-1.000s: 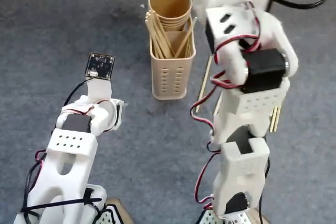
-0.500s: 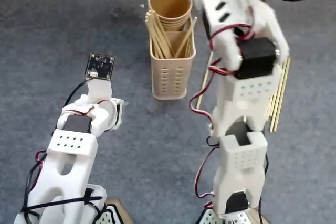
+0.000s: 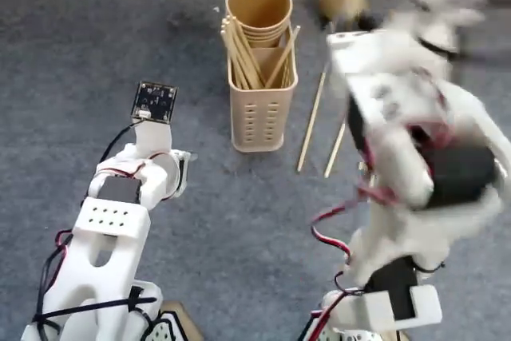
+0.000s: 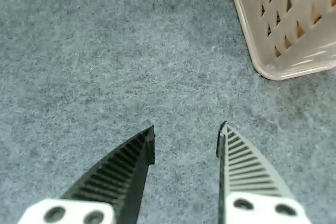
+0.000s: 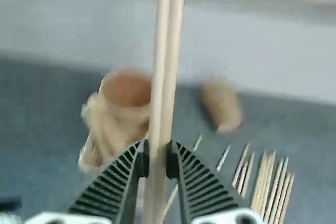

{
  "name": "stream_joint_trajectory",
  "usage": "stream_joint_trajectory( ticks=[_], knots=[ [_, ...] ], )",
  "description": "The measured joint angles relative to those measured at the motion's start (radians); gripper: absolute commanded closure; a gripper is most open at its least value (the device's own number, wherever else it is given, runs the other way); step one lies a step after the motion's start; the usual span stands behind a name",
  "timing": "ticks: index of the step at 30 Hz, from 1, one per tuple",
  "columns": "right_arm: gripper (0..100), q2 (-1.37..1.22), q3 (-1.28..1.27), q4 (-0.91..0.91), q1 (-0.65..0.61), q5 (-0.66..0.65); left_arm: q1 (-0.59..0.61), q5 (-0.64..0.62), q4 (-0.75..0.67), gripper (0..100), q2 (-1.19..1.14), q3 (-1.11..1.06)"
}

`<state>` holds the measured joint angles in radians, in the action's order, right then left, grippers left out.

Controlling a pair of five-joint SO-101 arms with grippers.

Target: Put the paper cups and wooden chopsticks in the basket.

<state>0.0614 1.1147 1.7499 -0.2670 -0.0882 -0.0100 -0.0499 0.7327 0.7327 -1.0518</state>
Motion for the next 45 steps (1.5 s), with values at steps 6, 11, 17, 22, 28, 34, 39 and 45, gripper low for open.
stream_joint_trajectory(
  ticks=[6,11,17,22,28,34,39,45],
  knots=[
    [99.4,0.080,-0.572,-0.304,-0.048,0.052,0.000,0.000,0.000,80,0.000,0.000],
    [99.4,0.196,-1.033,-0.847,-0.064,0.117,0.000,0.000,0.000,80,0.000,-0.006],
    [99.4,0.376,-1.496,-1.471,-0.144,0.121,0.000,0.000,-0.002,80,0.000,-0.011],
    [99.1,0.393,-1.708,-1.778,-0.187,0.121,0.000,0.000,-0.002,80,0.000,-0.011],
    [78.3,0.393,-1.898,-1.990,-0.213,0.123,0.000,0.000,-0.002,80,0.000,-0.011],
    [72.5,0.407,-1.972,-2.012,-0.209,0.123,0.000,0.000,-0.002,80,0.000,-0.011],
    [91.7,0.468,-1.972,-1.923,-0.180,0.124,0.000,0.000,-0.002,80,0.000,-0.011],
    [95.5,0.755,-1.916,-1.620,0.011,0.129,0.000,0.000,-0.002,80,0.000,-0.011]
  ],
)
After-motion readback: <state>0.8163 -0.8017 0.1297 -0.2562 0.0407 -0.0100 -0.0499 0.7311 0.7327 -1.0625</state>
